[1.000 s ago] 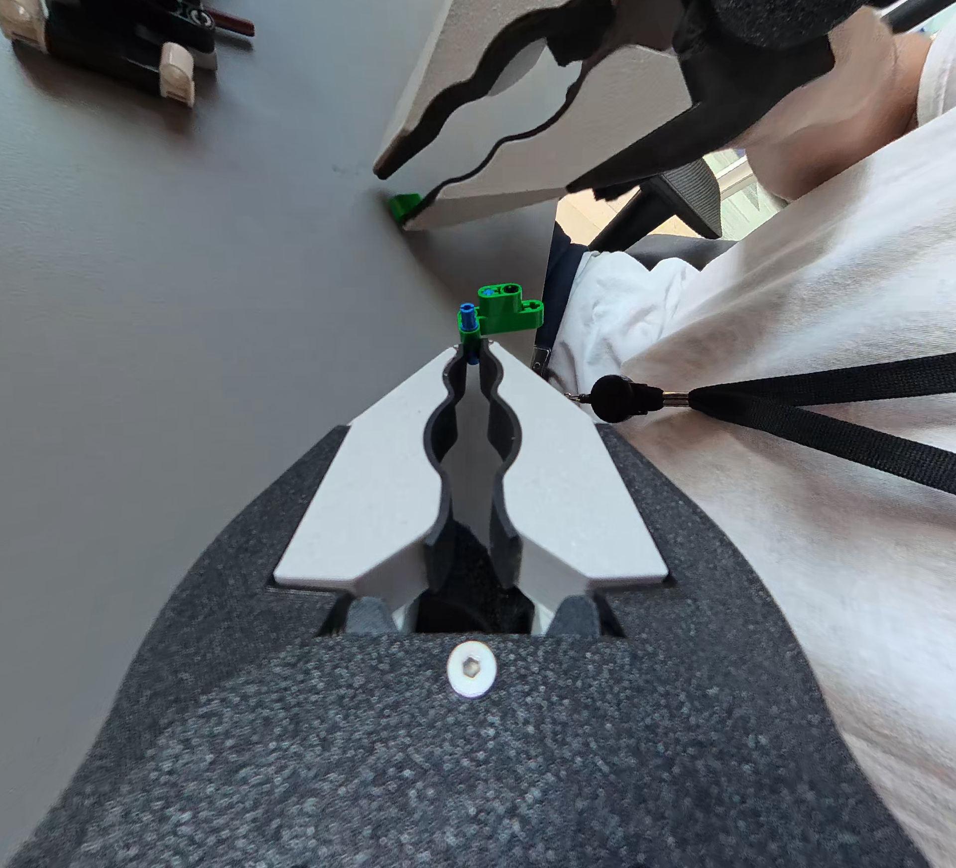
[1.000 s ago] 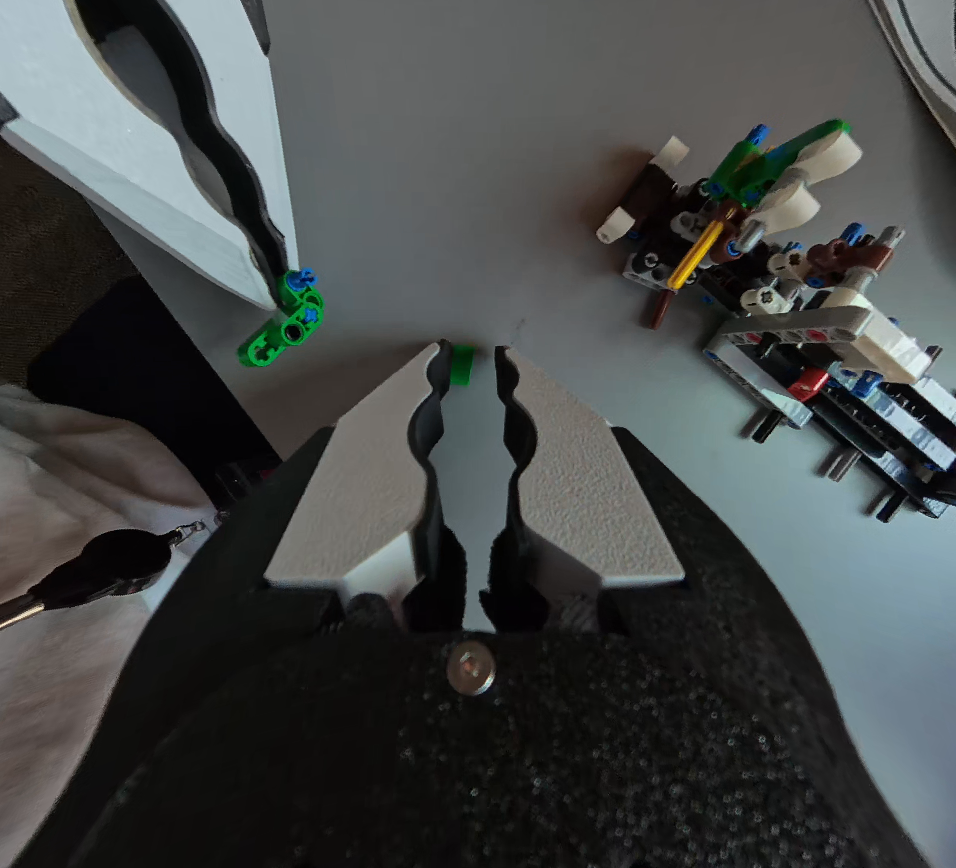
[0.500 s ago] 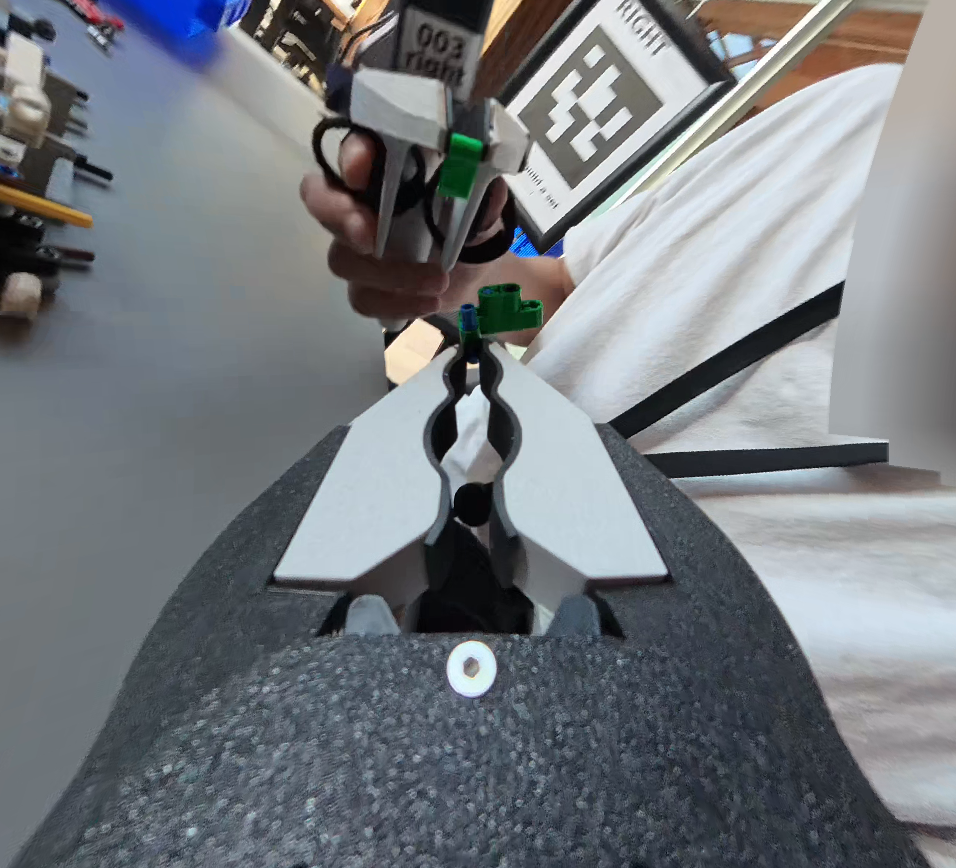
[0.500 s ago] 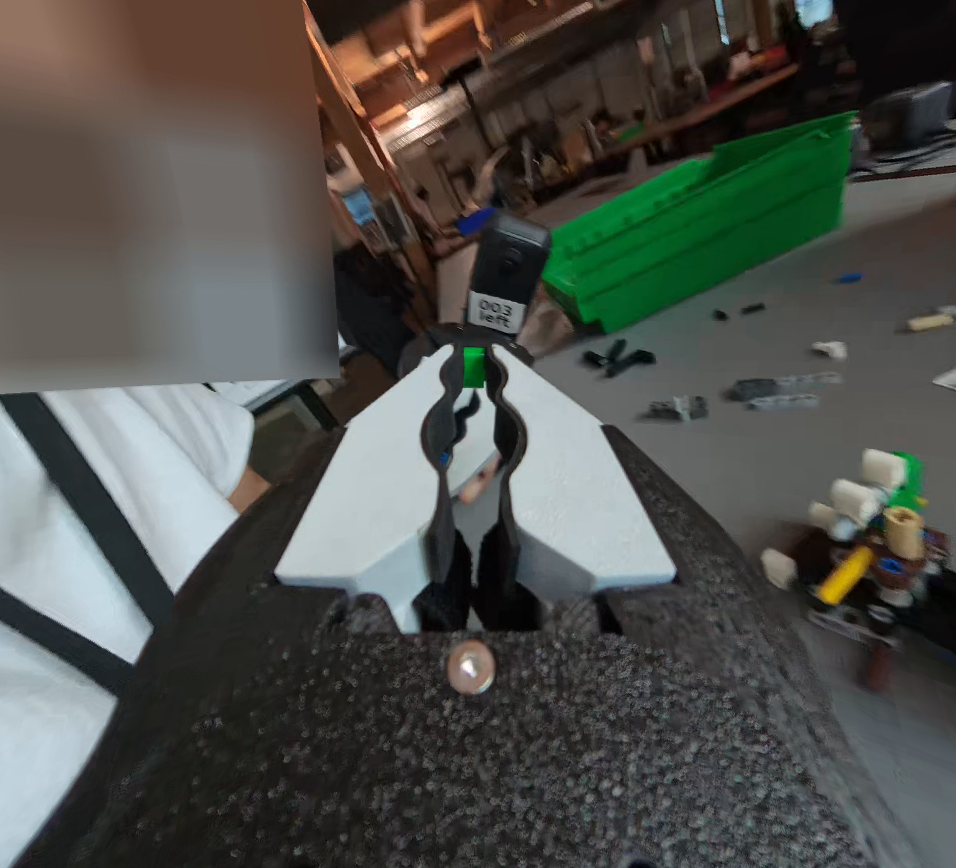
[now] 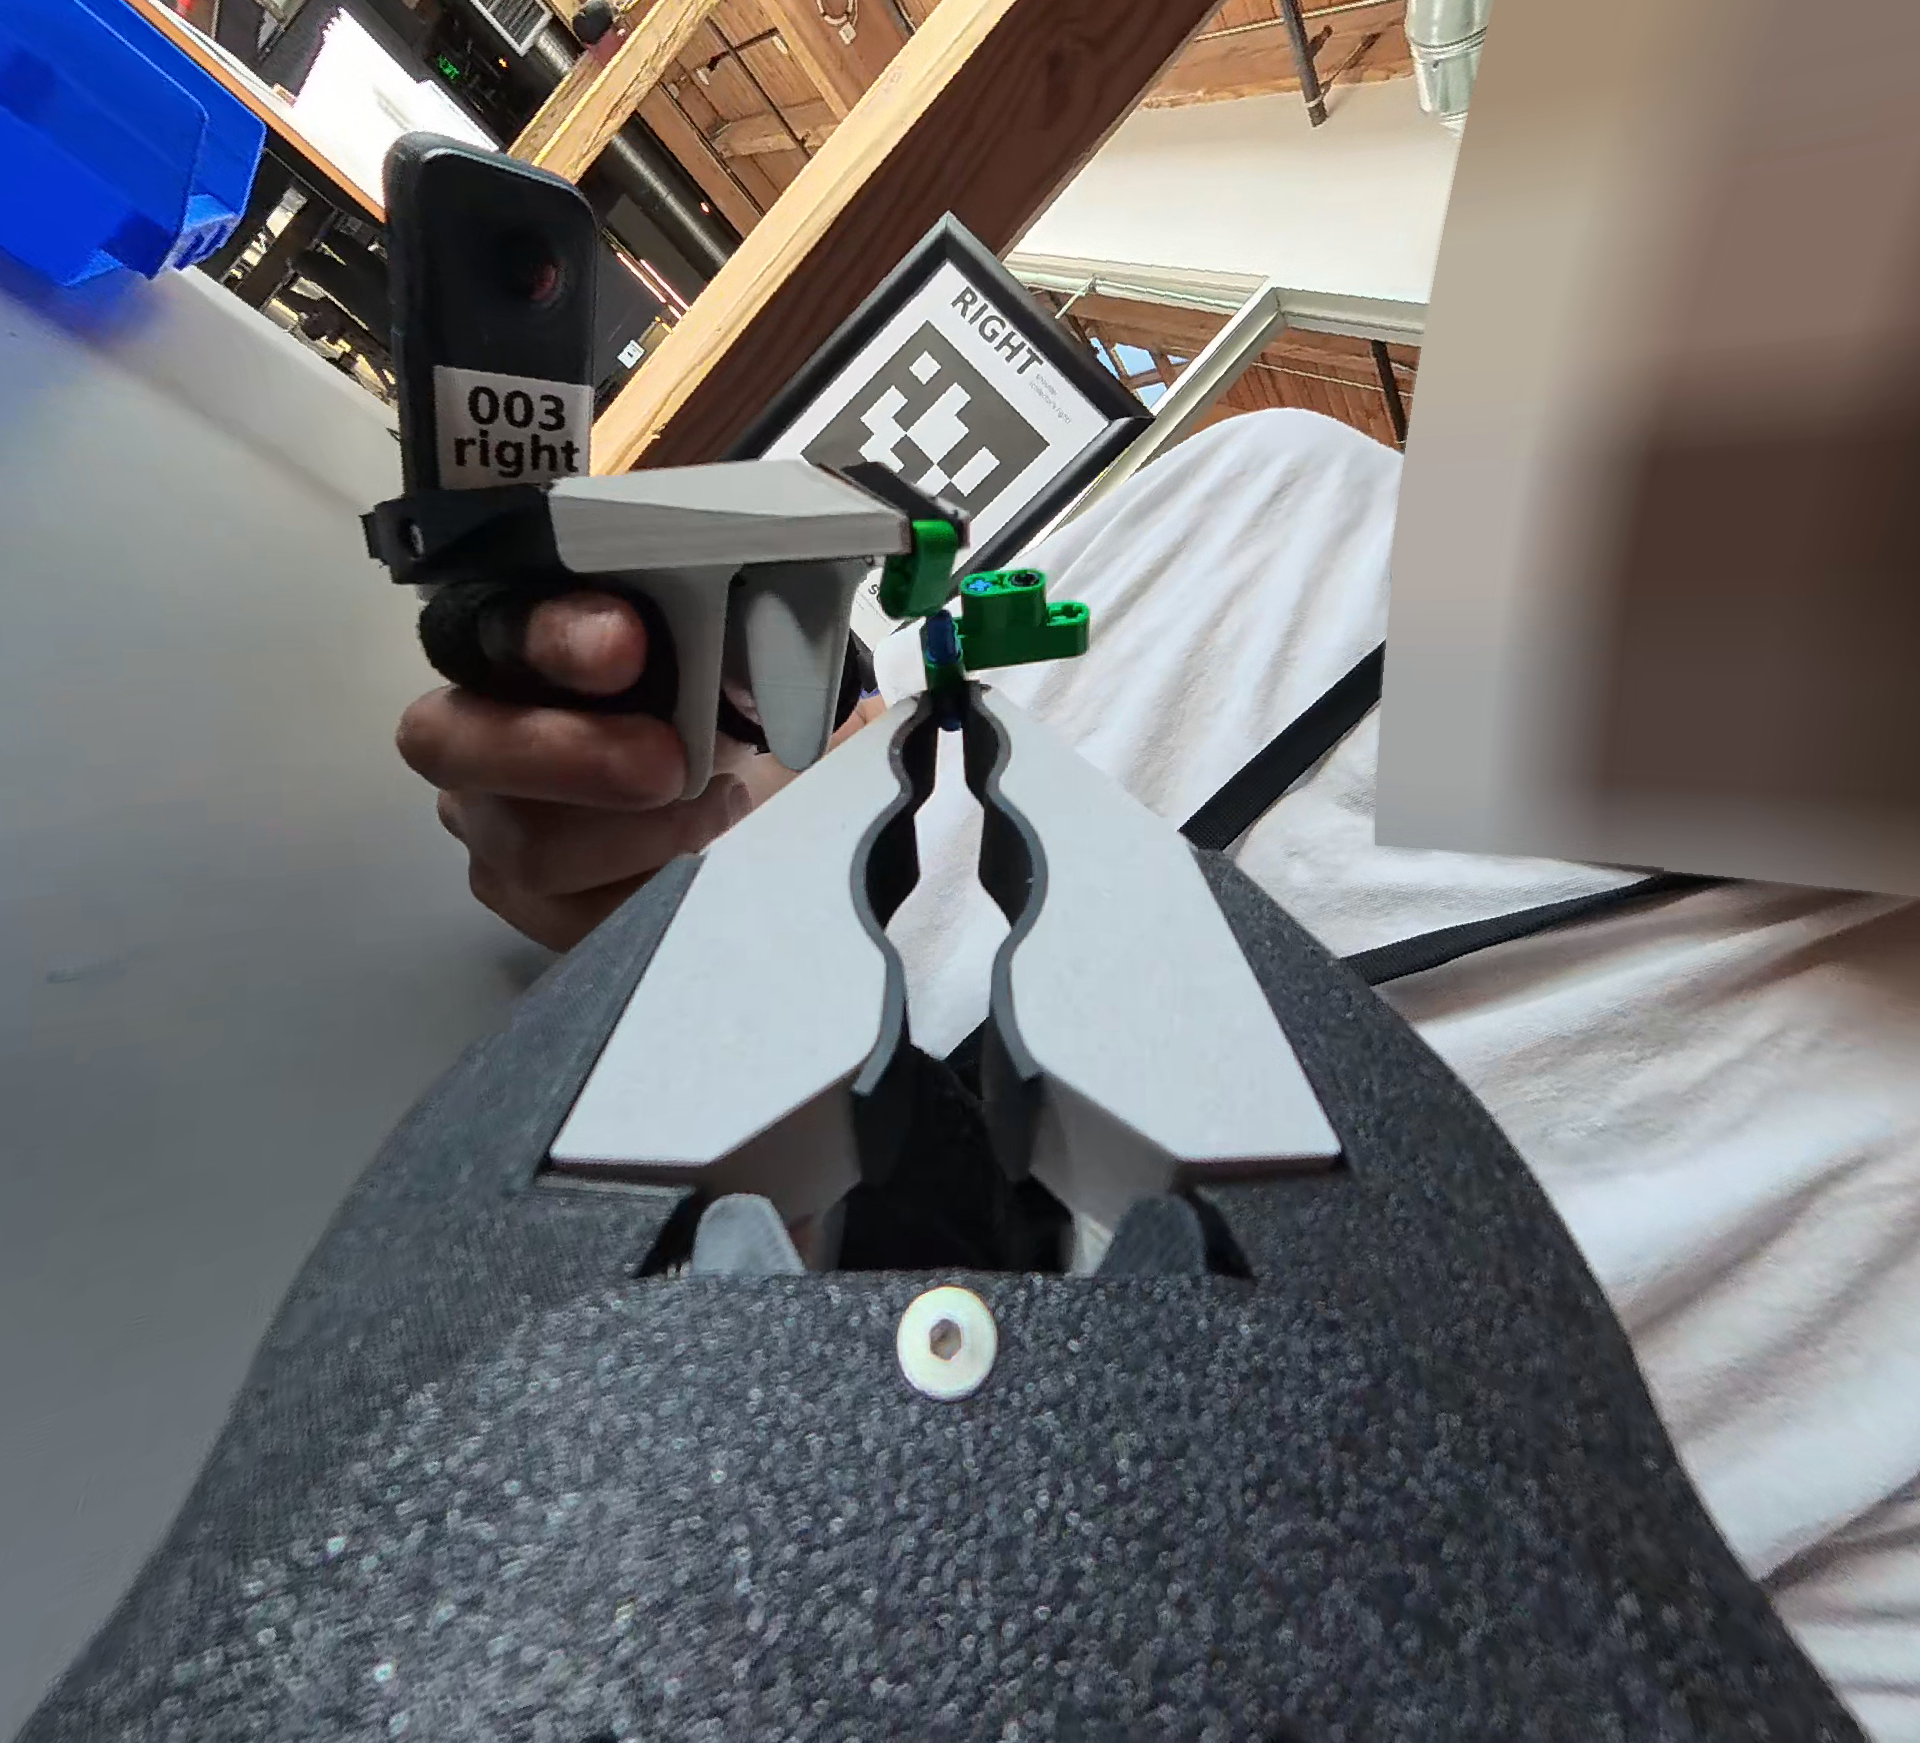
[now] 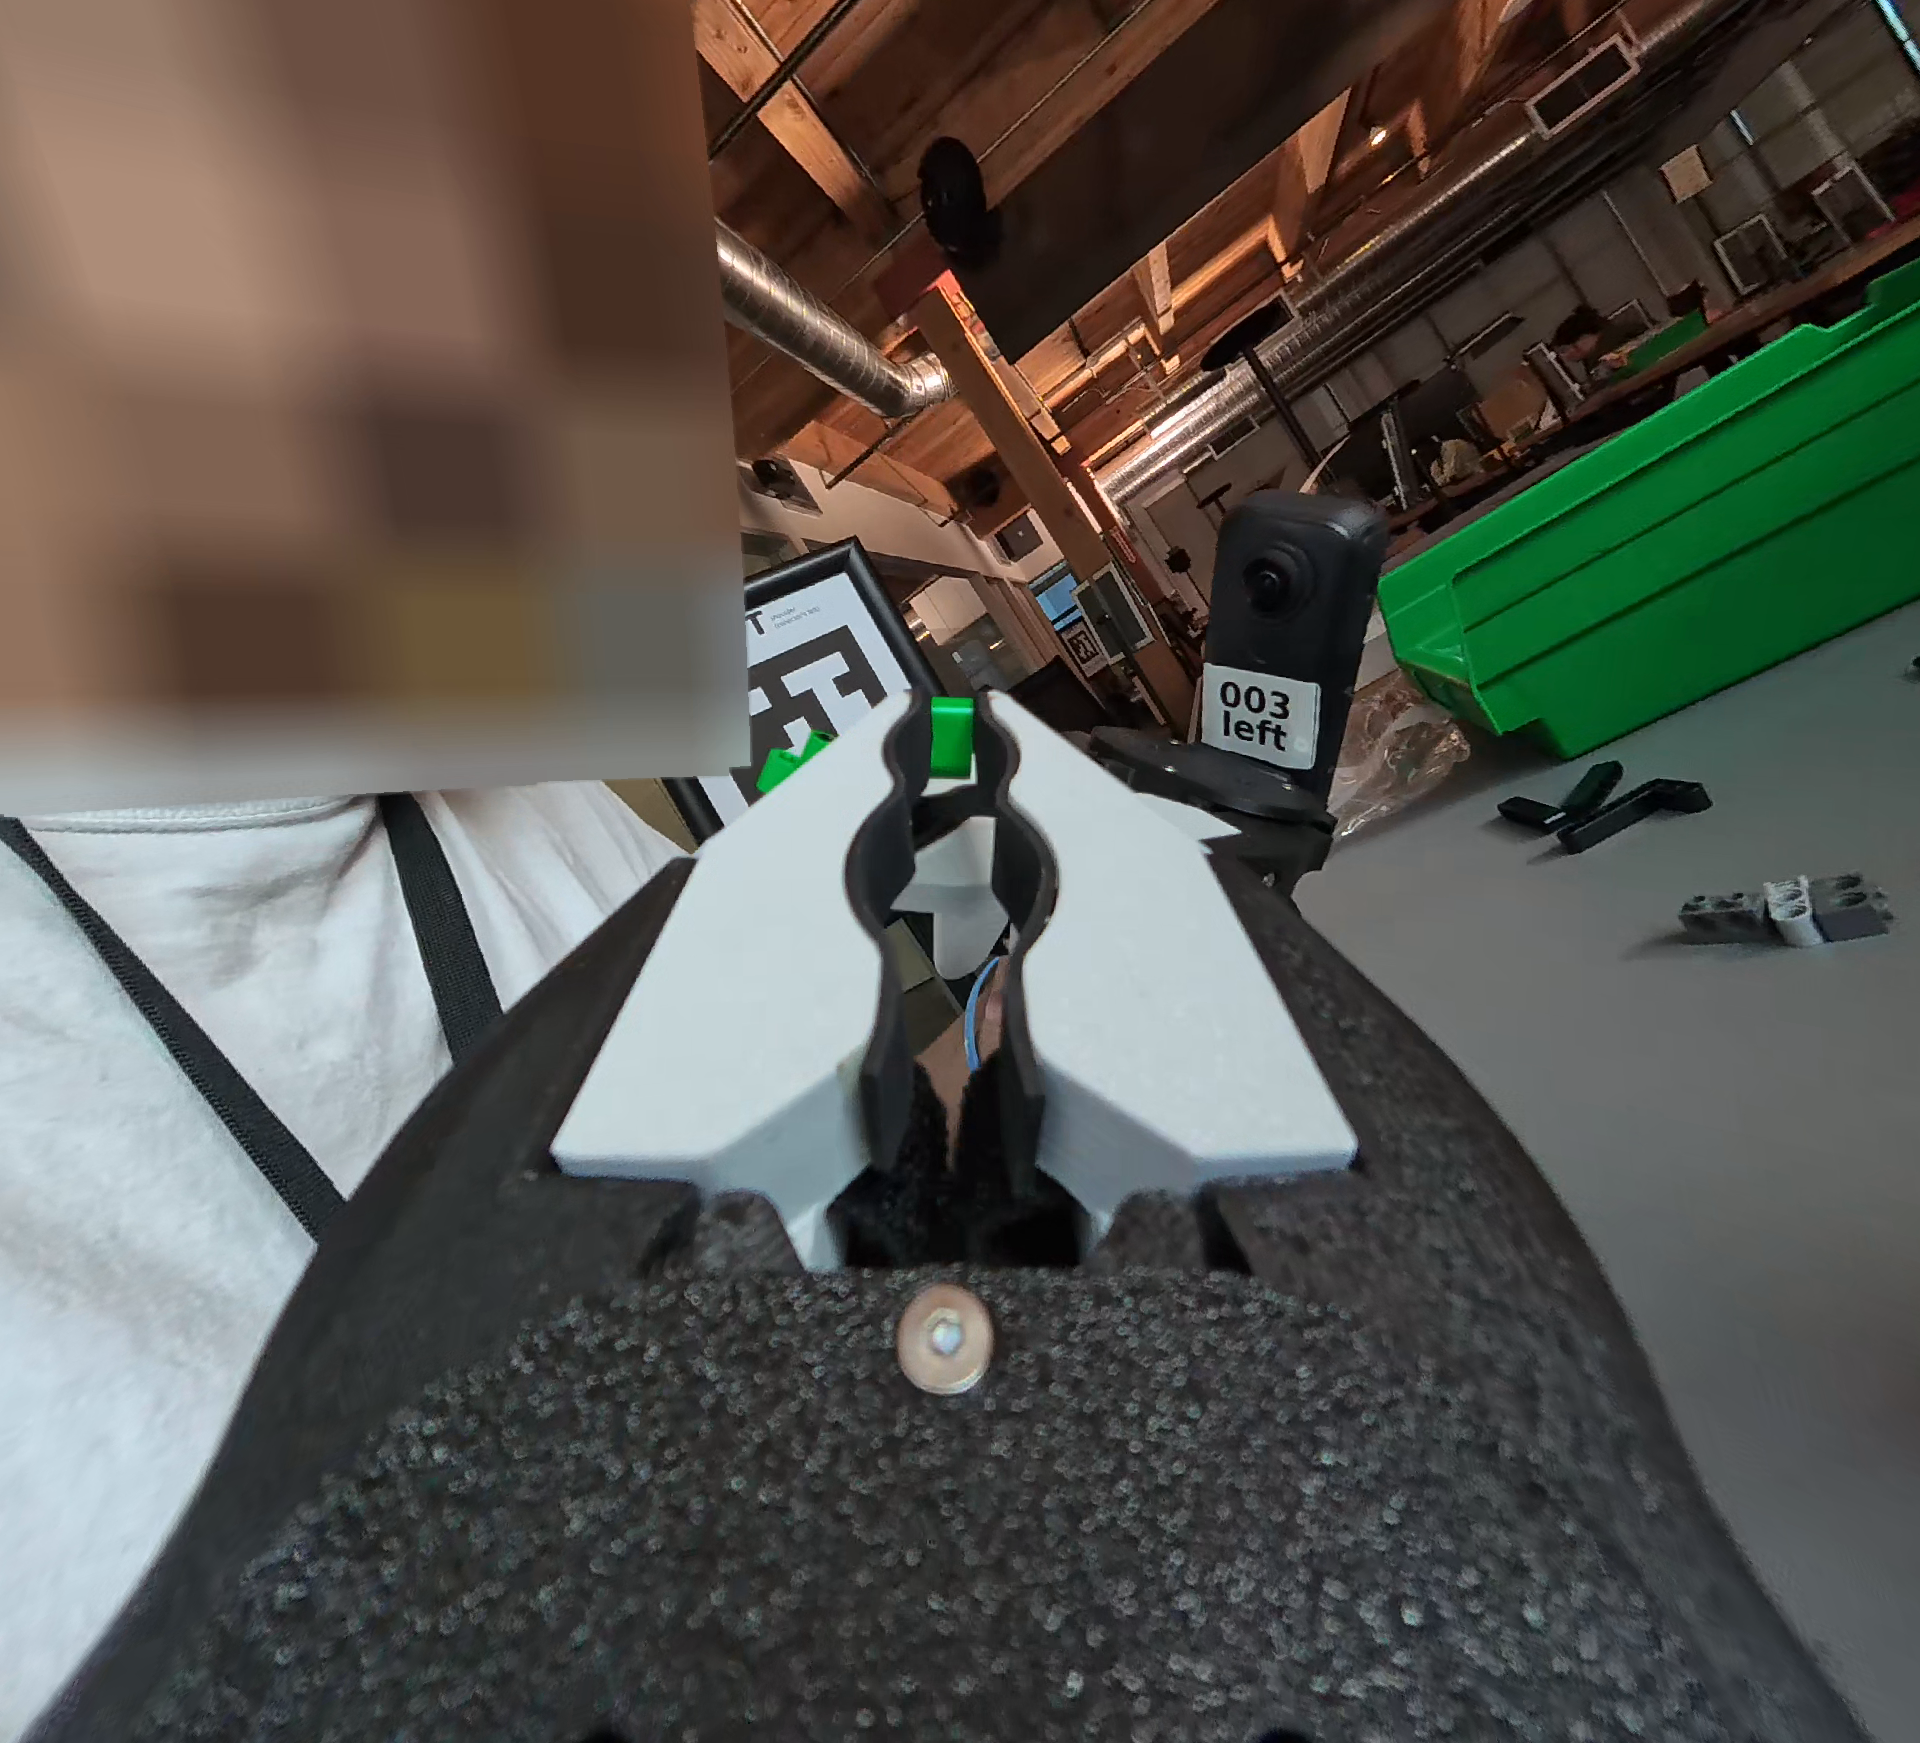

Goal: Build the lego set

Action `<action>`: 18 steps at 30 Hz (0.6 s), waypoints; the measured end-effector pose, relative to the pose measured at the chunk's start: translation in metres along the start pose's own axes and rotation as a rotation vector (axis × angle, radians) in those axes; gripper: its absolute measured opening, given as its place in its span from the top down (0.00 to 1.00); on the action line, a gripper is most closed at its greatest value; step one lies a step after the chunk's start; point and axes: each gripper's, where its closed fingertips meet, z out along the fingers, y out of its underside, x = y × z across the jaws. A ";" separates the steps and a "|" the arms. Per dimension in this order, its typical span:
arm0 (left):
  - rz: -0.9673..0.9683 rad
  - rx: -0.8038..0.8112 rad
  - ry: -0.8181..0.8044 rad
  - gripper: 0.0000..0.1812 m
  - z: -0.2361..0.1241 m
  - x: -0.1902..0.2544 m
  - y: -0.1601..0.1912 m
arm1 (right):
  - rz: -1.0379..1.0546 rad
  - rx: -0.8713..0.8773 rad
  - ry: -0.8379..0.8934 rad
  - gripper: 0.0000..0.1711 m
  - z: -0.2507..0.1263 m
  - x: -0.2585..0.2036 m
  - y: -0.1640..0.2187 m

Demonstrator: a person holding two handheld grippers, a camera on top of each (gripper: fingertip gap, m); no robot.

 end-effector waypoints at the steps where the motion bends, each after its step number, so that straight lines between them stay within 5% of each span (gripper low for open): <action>1: -0.002 0.003 0.010 0.99 0.000 0.001 0.000 | 0.001 -0.006 -0.002 0.96 0.000 0.000 0.001; 11: -0.024 0.040 0.064 0.99 0.000 0.006 -0.004 | 0.004 0.005 -0.046 0.96 0.002 -0.007 0.002; 18: -0.029 0.134 0.269 0.99 0.007 0.030 -0.010 | -0.110 0.136 -0.208 0.96 0.012 -0.029 -0.008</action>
